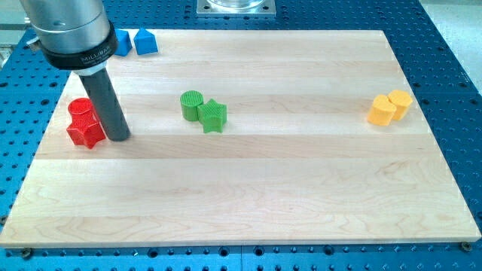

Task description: Push the red star slightly to the left

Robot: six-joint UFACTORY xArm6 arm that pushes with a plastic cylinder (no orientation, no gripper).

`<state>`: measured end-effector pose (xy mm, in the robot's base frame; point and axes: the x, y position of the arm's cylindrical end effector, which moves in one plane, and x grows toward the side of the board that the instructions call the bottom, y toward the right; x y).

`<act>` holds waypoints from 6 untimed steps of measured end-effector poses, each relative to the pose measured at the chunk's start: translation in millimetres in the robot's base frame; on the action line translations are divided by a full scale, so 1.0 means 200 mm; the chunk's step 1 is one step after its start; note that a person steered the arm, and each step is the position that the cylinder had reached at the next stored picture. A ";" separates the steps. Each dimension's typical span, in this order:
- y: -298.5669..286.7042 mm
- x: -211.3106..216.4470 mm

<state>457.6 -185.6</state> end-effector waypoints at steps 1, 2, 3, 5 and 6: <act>-0.02 -0.01; -0.03 -0.05; -0.05 -0.11; -0.08 0.04; -0.12 -0.01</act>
